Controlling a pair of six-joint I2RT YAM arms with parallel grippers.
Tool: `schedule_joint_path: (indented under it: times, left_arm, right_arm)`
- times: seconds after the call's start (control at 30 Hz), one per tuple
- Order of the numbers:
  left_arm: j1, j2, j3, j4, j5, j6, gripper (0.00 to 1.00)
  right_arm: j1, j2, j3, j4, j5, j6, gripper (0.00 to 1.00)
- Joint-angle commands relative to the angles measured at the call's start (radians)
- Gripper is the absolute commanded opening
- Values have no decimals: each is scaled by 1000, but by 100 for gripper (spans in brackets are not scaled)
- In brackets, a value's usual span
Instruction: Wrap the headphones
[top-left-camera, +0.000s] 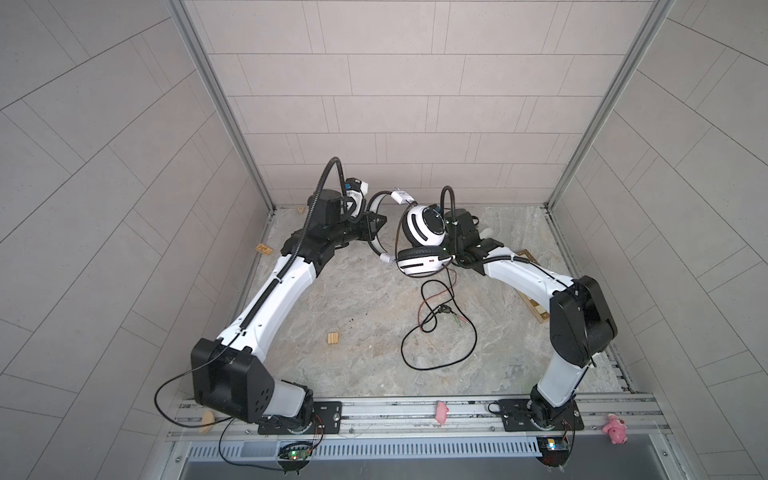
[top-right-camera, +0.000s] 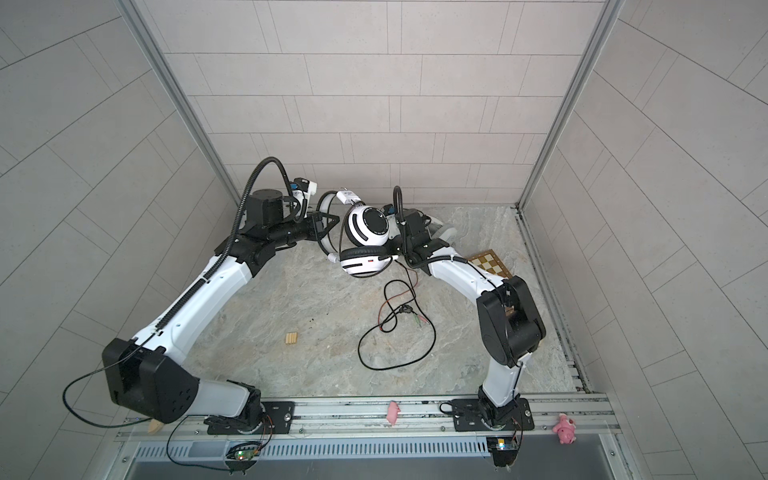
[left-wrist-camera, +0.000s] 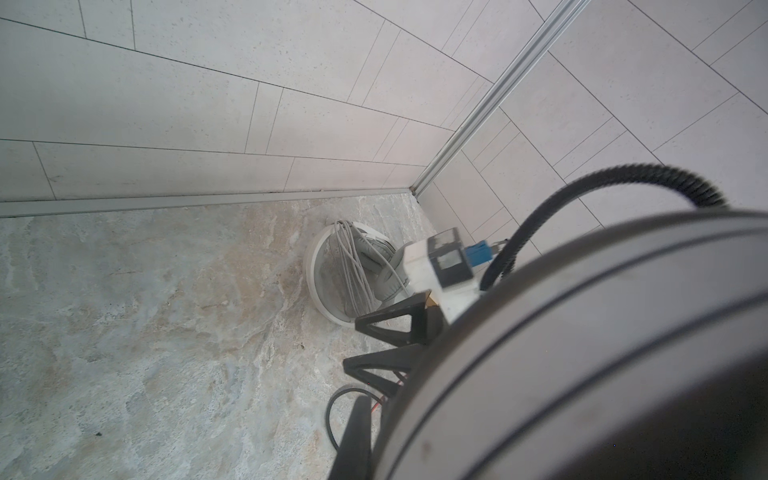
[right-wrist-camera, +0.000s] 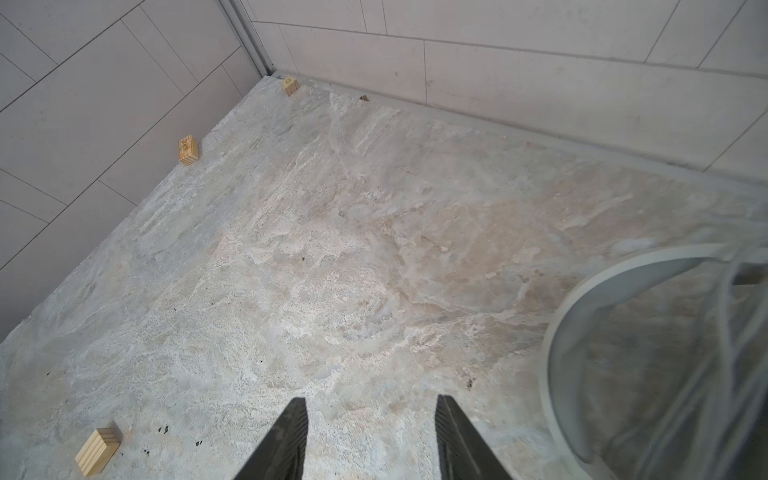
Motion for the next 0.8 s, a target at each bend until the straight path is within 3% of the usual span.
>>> schedule_joint_path:
  times: [0.0, 0.27, 0.53, 0.77]
  left_arm:
    - [11, -48, -5, 103, 51, -68, 0]
    - [80, -27, -49, 223, 93, -199, 0]
    - [235, -32, -148, 426, 69, -410, 0]
    - [367, -8, -226, 559, 6, -603, 0]
  right_arm:
    - [-2, 48, -59, 168, -83, 98, 51]
    - [8, 79, -245, 408, -122, 231, 47]
    - [101, 63, -366, 460, -68, 220, 12]
    - [172, 54, -402, 452, -48, 236, 6]
